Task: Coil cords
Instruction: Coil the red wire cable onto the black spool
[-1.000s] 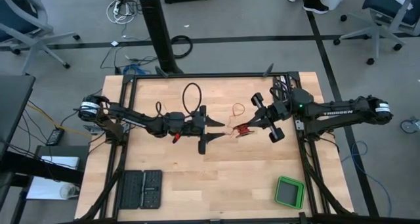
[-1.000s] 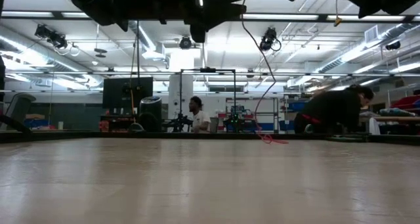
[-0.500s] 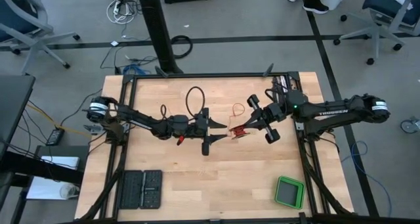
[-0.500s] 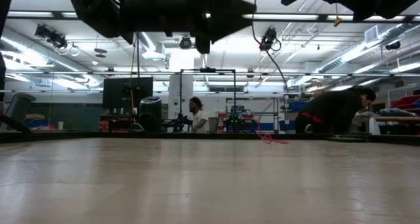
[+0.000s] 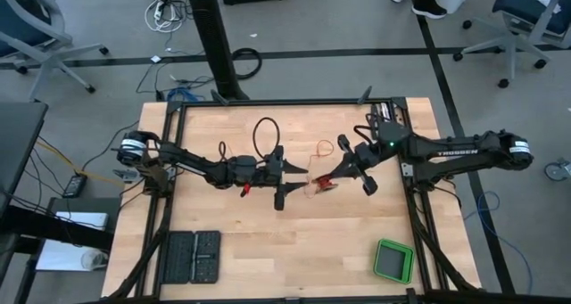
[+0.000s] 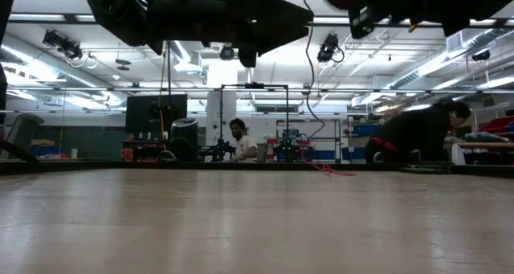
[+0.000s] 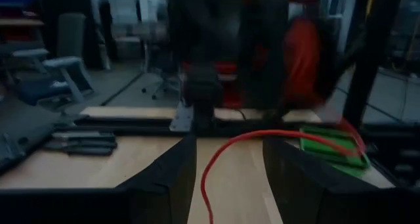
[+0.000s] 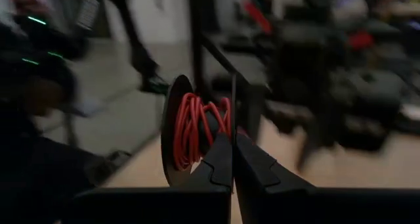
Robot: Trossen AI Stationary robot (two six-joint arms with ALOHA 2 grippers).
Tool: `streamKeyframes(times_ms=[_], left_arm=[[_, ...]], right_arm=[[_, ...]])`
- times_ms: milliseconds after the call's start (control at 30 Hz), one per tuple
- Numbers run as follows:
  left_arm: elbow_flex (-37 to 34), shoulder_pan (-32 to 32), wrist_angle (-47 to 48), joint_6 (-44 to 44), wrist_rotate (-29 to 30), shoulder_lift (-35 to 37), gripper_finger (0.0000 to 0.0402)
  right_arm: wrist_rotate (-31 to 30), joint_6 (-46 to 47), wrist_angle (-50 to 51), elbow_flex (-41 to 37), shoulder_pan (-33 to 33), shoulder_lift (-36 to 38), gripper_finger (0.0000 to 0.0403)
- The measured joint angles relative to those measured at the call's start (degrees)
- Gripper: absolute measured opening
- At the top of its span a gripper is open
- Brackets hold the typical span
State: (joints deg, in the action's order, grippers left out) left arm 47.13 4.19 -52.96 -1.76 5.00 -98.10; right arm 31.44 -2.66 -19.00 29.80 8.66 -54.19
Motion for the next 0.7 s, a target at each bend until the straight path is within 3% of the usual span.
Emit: streamKeyframes(times_ms=[233, 433, 567, 700], left_arm=[[0.02, -0.02, 2.39, -1.71, 0.83, 0.04, 0.0177], [0.00, -0.02, 11.16, -4.84, 0.82, 0.00, 0.0177], [0.00, 0.05, 10.63, -5.14, 0.82, 0.00, 0.0177], [0.02, 0.07, 6.37, -4.79, 2.12, 0.00, 0.0177]], right_arm=[[-13.77, -5.80, 7.35, 0.00, 1.15, 1.76, 0.0000], [-15.11, -6.30, 4.62, 0.00, 2.22, 5.17, 0.0000], [-14.77, -6.51, 7.57, 0.00, 2.46, 6.79, 0.0000], [-9.39, -5.30, 10.84, 0.00, 2.43, 7.28, 0.0000]])
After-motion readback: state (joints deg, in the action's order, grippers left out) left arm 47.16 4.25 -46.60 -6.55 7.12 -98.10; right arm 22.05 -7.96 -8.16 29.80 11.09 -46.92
